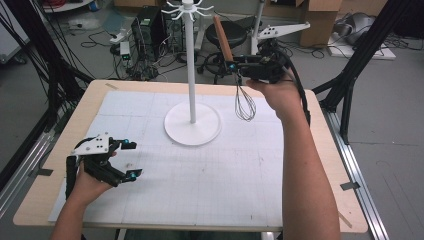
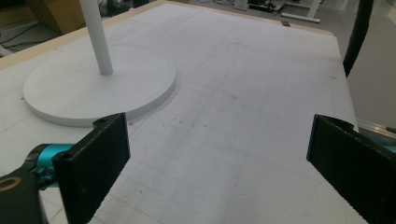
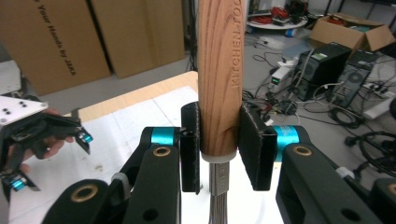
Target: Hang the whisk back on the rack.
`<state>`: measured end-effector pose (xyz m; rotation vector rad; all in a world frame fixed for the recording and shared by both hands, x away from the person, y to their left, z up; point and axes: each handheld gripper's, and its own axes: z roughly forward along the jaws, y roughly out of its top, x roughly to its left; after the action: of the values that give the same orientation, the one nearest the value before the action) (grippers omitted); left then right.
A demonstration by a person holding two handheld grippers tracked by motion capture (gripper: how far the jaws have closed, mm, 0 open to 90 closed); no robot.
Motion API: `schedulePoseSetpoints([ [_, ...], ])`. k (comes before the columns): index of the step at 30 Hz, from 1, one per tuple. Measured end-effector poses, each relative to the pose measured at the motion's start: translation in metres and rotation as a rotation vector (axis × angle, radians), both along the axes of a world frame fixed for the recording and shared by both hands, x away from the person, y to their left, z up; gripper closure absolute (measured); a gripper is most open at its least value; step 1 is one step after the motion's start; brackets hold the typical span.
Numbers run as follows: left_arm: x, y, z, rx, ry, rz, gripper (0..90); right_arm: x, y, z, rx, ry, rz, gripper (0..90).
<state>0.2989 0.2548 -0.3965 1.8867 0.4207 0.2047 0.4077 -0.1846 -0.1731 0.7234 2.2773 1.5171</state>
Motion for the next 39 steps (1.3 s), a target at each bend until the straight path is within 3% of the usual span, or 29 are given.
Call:
schedulePoseSetpoints([
  [14, -0.001, 0.000, 0.001, -0.009, -0.002, -0.001, 6.6, 0.012, 0.006, 0.010, -0.014, 0.015, -0.063, 70.9],
  [24, 0.000, 0.001, 0.000, -0.011, 0.002, 0.002, 6.6, 0.015, 0.018, 0.010, -0.030, 0.007, -0.044, 70.9],
  [29, 0.000, 0.000, 0.000, -0.005, -0.001, 0.000, 6.6, 0.015, 0.021, 0.010, -0.025, 0.025, -0.050, 71.0],
  [31, 0.000, 0.000, 0.001, -0.009, -0.001, -0.003, 6.6, 0.016, 0.023, 0.009, -0.029, 0.010, -0.057, 70.9],
  [39, -0.001, 0.001, 0.001, -0.010, -0.005, -0.002, 6.6, 0.024, 0.030, 0.010, -0.046, 0.035, -0.108, 71.0],
])
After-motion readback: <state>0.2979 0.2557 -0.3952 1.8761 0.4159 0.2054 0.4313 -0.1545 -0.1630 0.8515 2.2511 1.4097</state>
